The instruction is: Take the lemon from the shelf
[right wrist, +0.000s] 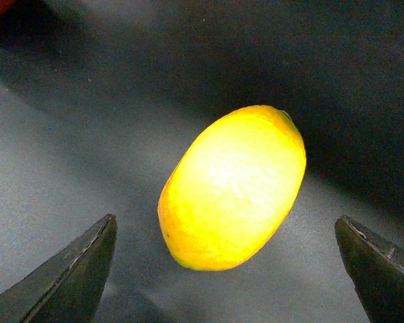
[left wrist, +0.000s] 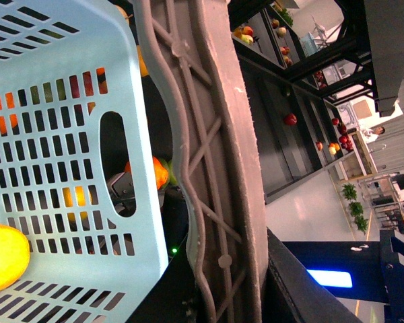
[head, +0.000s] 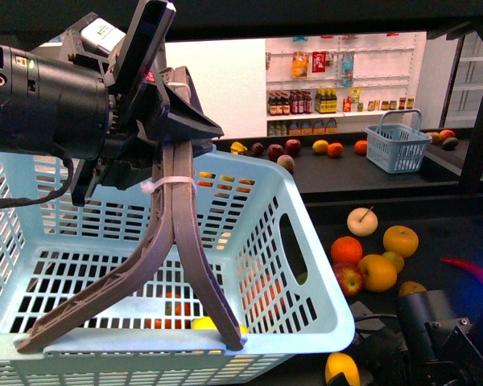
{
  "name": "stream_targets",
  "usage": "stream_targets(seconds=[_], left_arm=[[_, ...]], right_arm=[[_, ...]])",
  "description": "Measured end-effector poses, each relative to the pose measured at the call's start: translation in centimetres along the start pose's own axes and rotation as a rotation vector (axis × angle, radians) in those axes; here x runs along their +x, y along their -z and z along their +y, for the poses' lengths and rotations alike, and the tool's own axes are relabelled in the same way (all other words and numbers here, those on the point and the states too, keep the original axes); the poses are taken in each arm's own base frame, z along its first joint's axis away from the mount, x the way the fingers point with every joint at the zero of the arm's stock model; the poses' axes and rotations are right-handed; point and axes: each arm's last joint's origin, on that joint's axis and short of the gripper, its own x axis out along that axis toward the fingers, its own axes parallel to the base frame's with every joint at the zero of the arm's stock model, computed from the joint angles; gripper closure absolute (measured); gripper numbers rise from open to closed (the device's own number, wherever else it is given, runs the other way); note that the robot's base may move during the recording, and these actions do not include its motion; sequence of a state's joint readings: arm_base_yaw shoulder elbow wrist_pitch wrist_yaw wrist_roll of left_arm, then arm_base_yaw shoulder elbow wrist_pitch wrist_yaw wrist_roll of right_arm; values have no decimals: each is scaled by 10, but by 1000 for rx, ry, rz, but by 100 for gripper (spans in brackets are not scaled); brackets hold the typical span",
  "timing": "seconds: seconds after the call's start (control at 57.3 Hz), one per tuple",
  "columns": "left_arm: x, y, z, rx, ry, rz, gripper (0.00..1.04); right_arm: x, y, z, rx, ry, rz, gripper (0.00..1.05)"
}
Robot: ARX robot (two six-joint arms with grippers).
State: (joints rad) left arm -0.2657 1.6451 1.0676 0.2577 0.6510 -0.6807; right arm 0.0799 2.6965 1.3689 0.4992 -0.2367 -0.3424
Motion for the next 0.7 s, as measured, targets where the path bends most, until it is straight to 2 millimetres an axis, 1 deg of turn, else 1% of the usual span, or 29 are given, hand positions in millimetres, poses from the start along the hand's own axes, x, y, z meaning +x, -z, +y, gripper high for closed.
stream_targets(seconds=[0.297, 0.489, 0.559, 0.698], left_arm=[[0, 0, 0, 0, 1, 1, 90], [0, 0, 0, 0, 1, 1, 90], [0, 0, 0, 0, 1, 0, 90], [0, 0, 0, 0, 0, 0, 90]], right_arm=[[21, -3, 1, -34, 14, 26, 7], [26, 3, 2, -32, 17, 42, 8], [26, 3, 2, -33, 16, 43, 15], [26, 3, 1, -31, 20, 39, 35]])
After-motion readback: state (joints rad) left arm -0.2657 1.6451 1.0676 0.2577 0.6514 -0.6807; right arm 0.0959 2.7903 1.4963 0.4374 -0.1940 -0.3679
